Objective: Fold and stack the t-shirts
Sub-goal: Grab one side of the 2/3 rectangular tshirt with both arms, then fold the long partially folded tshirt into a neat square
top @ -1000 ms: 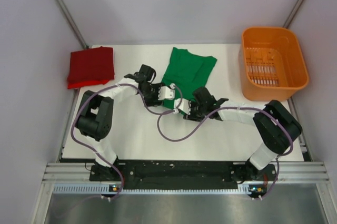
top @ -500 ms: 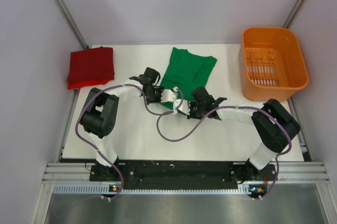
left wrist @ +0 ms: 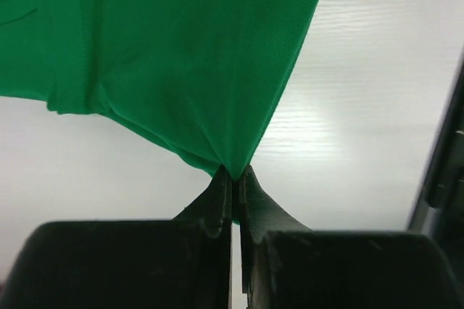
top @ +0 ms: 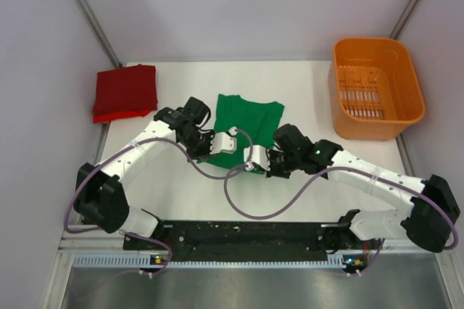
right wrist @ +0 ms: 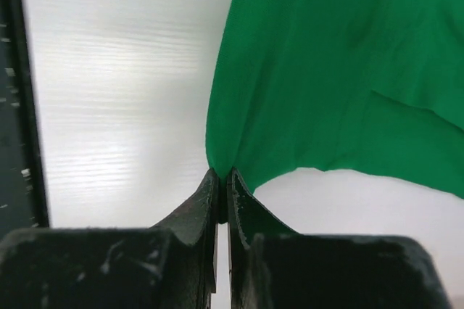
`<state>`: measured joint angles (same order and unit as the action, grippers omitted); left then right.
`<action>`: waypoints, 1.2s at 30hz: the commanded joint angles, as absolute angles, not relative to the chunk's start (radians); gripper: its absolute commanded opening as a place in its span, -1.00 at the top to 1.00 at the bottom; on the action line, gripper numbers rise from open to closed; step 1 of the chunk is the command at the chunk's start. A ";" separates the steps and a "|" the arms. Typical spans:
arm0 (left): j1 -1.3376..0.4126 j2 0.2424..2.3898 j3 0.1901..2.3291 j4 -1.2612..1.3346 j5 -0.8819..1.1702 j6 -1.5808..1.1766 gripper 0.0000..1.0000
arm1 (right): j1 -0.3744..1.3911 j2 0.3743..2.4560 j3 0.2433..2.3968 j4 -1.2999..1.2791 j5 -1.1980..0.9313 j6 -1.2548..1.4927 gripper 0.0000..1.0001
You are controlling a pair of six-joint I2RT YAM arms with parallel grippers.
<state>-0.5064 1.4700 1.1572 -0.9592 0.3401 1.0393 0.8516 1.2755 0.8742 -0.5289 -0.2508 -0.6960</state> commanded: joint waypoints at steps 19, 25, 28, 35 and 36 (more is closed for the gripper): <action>-0.468 1.626 1.540 -0.816 0.009 0.736 1.00 | 0.431 1.412 1.132 -0.411 -0.448 -0.537 1.00; -0.453 1.868 1.733 -0.776 -0.081 0.712 1.00 | 0.354 1.626 1.250 -0.399 -0.380 -0.538 1.00; -0.449 1.963 1.778 -0.744 -0.112 0.704 1.00 | 0.334 1.712 1.301 -0.393 -0.359 -0.537 1.00; -0.443 2.130 1.859 -0.628 -0.210 0.698 0.85 | 0.328 1.850 1.388 -0.391 -0.354 -0.534 1.00; -0.443 2.146 1.868 -0.611 -0.227 0.698 0.81 | 0.327 1.868 1.400 -0.393 -0.350 -0.532 1.00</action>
<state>-0.4671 2.1002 1.8011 -0.7017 -0.0643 0.6922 0.3496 1.8214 1.3262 -0.3824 -0.4046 -0.5343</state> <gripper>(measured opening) 0.071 0.018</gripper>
